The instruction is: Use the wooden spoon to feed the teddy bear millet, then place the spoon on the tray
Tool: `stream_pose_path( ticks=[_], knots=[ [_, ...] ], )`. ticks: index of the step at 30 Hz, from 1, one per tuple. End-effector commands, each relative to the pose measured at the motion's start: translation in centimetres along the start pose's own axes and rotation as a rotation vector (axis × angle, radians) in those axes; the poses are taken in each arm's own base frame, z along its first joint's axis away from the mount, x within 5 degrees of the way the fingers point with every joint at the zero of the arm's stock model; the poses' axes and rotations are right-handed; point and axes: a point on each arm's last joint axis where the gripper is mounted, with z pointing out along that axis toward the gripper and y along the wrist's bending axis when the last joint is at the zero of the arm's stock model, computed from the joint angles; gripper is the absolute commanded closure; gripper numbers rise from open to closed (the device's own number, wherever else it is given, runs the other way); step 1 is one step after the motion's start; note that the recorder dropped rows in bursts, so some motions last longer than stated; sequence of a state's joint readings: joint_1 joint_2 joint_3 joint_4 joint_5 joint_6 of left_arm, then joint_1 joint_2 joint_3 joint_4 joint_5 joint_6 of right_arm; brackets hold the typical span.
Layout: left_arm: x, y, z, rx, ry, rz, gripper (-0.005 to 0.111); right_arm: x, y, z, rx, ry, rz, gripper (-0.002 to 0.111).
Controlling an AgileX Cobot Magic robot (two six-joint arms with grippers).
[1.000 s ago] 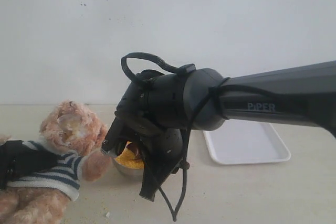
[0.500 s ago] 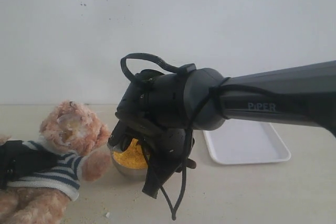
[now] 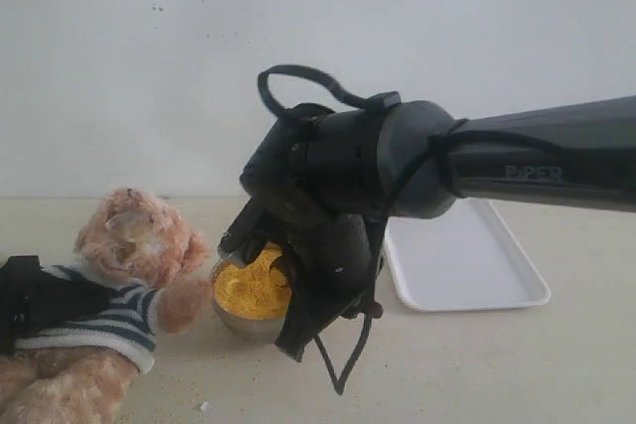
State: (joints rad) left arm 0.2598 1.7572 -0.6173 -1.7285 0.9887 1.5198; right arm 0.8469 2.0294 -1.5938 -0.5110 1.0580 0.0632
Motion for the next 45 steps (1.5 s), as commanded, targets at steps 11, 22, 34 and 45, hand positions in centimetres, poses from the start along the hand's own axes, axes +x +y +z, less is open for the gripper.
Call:
stream_pose_path(
  ticks=[11, 22, 34, 45],
  knots=[
    [2.3, -0.8, -0.3, 0.069, 0.229, -0.189, 0.103, 4.0, -5.7, -5.2, -0.185, -0.004, 0.073, 0.109],
    [6.4, -1.4, -1.1, 0.166, 0.316, -0.332, 0.103, 5.0, -6.0, -8.9, -0.255, -0.082, 0.084, 0.109],
    [6.1, -1.4, -1.0, 0.175, 0.267, -0.334, 0.103, 5.7, -4.1, -14.4, -0.361, -0.253, 0.006, 0.109],
    [6.1, -1.4, -1.0, 0.175, 0.267, -0.334, 0.103, 3.8, 1.0, -16.5, -0.32, -0.35, -0.162, 0.109]
  ],
)
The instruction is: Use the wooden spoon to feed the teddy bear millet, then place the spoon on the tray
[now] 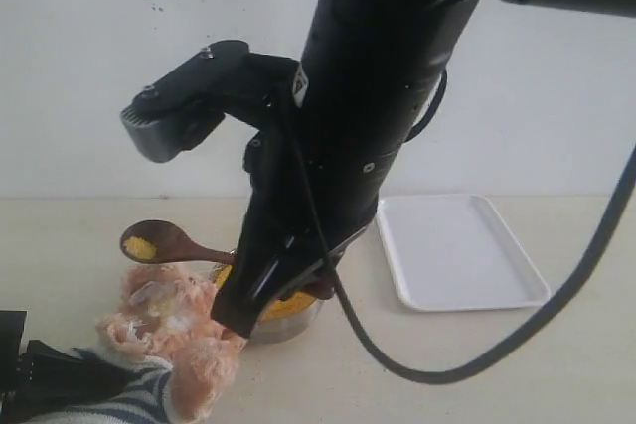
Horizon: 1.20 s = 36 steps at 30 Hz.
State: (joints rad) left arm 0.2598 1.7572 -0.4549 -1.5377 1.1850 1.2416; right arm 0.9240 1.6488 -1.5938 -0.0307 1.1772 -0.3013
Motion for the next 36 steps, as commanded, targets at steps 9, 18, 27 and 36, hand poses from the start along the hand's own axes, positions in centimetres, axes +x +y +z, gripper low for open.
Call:
stream_pose_path(
  ticks=[9, 18, 27, 36],
  knots=[
    [0.0, -0.4, 0.0, 0.04, -0.004, 0.002, 0.103, -0.9, 1.1, 2.4, 0.222, 0.126, -0.161, 0.109],
    [0.0, -0.4, 0.0, 0.043, -0.013, -0.001, 0.103, -2.0, 2.4, 4.5, 0.288, 0.144, -0.274, 0.109],
    [0.0, -0.4, 0.0, 0.043, -0.013, -0.001, 0.103, -2.5, 4.0, 4.8, 0.465, 0.222, -0.407, 0.109],
    [0.0, -0.4, 0.0, 0.043, -0.013, -0.001, 0.103, -2.9, 5.0, 5.0, 0.484, 0.22, -0.459, 0.109]
  ],
)
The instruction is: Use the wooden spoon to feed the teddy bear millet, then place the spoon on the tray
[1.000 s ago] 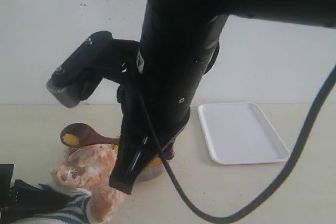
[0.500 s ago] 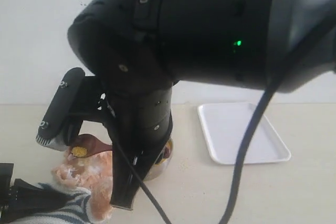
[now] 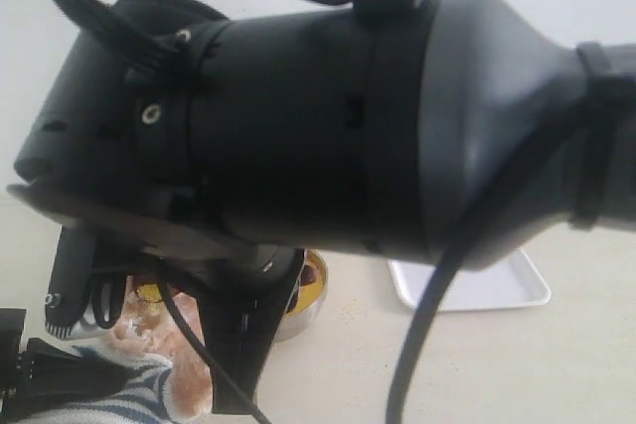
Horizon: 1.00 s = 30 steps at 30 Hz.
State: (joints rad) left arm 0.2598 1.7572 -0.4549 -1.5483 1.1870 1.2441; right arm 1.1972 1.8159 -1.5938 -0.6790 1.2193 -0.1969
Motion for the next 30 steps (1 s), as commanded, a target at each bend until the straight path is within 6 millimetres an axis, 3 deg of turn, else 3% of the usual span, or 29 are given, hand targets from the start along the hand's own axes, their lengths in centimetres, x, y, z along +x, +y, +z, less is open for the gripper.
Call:
stream_pose_path(
  ticks=[1, 17, 24, 30],
  knots=[
    [0.0, -0.4, 0.0, 0.038, -0.004, 0.0, 0.103, -0.1, -0.1, -0.2, 0.047, 0.005, -0.026, 0.109],
    [-0.1, -0.5, 0.0, 0.043, -0.019, -0.004, 0.103, -0.1, -0.3, -0.2, 0.07, 0.011, -0.077, 0.109],
    [-0.1, -0.5, 0.0, 0.043, -0.019, -0.004, 0.103, -0.6, 0.7, 1.0, 0.056, 0.037, -0.101, 0.109],
    [-0.2, -0.5, 0.0, 0.045, -0.025, -0.006, 0.103, -1.1, 2.2, 0.7, 0.201, 0.06, -0.185, 0.109]
  ],
)
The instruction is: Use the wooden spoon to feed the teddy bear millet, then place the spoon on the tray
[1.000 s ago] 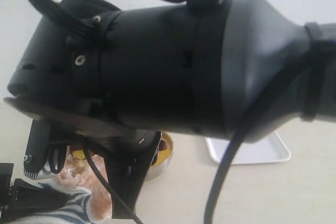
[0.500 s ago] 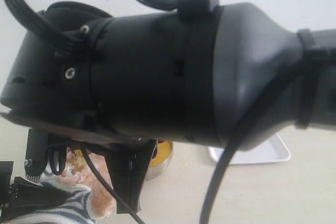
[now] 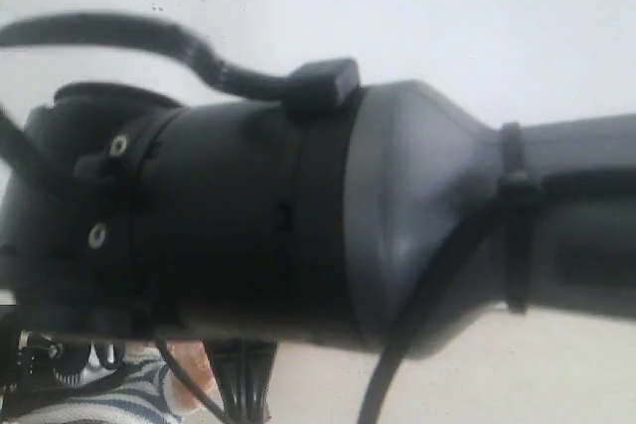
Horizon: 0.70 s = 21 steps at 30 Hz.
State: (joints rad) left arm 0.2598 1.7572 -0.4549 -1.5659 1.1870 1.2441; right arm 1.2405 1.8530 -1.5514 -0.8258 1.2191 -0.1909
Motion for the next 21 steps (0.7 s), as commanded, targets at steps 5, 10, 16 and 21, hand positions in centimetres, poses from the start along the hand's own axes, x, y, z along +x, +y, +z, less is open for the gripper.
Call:
stream_pose_path(
  ticks=[5, 10, 16, 21],
  knots=[
    [-0.1, -0.4, 0.0, 0.039, -0.01, 0.0, 0.103, -0.2, 1.2, -0.1, 0.16, 0.034, -0.037, 0.109],
    [-0.1, -0.4, 0.0, 0.039, -0.01, 0.0, 0.103, 0.1, 0.8, -0.4, 0.174, 0.016, 0.117, 0.109],
    [-0.1, -0.4, 0.0, 0.041, -0.014, 0.014, 0.103, 1.6, -1.0, -2.8, 0.207, -0.069, 0.202, 0.109],
    [-0.6, -0.6, 0.0, 0.058, -0.067, -0.007, 0.103, 3.2, -3.7, -4.6, 0.224, -0.249, 0.366, 0.109]
  ],
)
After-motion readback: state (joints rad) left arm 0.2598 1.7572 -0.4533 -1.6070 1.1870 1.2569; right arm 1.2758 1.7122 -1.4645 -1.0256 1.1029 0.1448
